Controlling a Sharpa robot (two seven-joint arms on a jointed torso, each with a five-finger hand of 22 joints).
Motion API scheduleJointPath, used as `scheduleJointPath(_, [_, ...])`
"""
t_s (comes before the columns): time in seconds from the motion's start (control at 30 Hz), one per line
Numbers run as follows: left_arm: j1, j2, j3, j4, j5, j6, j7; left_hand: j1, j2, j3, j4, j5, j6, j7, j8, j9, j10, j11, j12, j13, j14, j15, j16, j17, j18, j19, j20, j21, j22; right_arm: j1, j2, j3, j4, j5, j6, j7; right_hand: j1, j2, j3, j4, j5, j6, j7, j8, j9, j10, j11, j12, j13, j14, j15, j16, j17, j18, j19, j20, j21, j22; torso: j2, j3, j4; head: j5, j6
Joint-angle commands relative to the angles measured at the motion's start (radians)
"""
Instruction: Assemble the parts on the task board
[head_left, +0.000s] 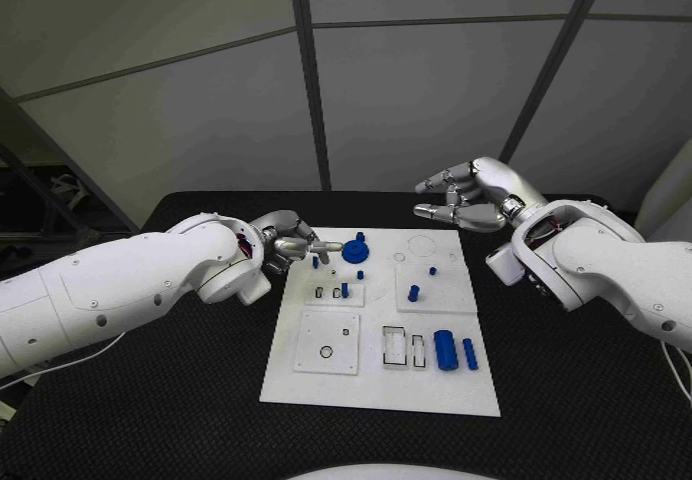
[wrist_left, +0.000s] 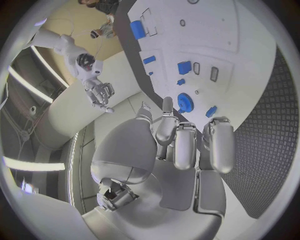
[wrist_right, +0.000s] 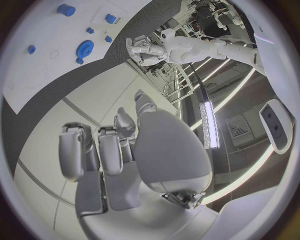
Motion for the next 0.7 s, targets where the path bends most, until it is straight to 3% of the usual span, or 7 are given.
scheduleJointPath(0.03, [0.012,0.023,-0.003,-0.010,-0.209,0.112,-0.160,-0.020,-0.008,-0.030,0.030,-0.012,-0.021,0.000,0.018,0.031,-0.006,0.004,0.004,0.005,0.063,-0.005,0.004,0.103,-0.016,0.000,0.001,-0.002,-0.003,0.006,0.002,0.001,-0.017,0.056,0.029,0.006,0.002,0.009,0.001,-0.007,0.006,0.008,0.001,0.005,-0.002,-0.007,-0.003,-0.006,-0.002,0.064,-0.006,-0.003,0.115,0.015,-0.004,-0.006,-0.007,0.064,-0.011,0.0056,-0.0002,-0.002,-0.006])
scheduleJointPath(0.17, [0.026,0.065,-0.014,-0.037,-0.254,0.136,-0.181,-0.024,-0.018,-0.048,0.041,-0.011,-0.043,0.006,0.020,0.047,-0.042,0.008,-0.038,-0.041,0.061,0.000,-0.001,0.098,-0.005,-0.033,0.003,-0.031,-0.055,0.011,0.011,0.002,-0.040,0.020,0.035,-0.004,0.004,0.012,0.000,-0.010,0.023,0.007,0.000,0.004,-0.004,-0.007,-0.003,-0.008,-0.006,0.065,-0.007,-0.005,0.114,0.016,-0.006,-0.008,-0.010,0.059,-0.014,0.0084,0.0007,0.002,-0.011])
scheduleJointPath(0.4, [0.043,0.123,-0.036,-0.076,-0.303,0.157,-0.197,-0.019,-0.013,-0.049,0.044,-0.007,-0.050,0.008,0.022,0.054,-0.046,0.010,-0.040,-0.040,0.061,0.002,0.000,0.099,-0.006,-0.033,0.005,-0.031,-0.052,0.014,0.019,0.002,-0.054,-0.026,0.042,-0.026,0.003,0.012,-0.001,-0.010,0.026,0.007,0.000,0.004,-0.004,-0.006,-0.003,-0.008,-0.006,0.064,-0.007,-0.007,0.111,0.016,-0.007,-0.008,-0.012,0.057,-0.013,0.0087,-0.0004,0.001,-0.018])
scheduleJointPath(0.7, [0.069,0.180,-0.078,-0.118,-0.313,0.199,-0.204,-0.011,-0.007,-0.048,0.043,-0.005,-0.056,0.010,0.022,0.061,-0.046,0.011,-0.039,-0.038,0.061,0.003,0.001,0.099,-0.009,-0.025,0.006,-0.023,-0.036,0.015,0.026,0.002,-0.062,-0.044,0.046,-0.041,0.002,0.013,-0.002,-0.010,0.027,0.007,0.000,0.004,-0.005,-0.006,-0.003,-0.008,-0.007,0.064,-0.007,-0.009,0.110,0.017,-0.007,-0.008,-0.013,0.056,-0.009,0.0064,0.0006,-0.002,-0.030])
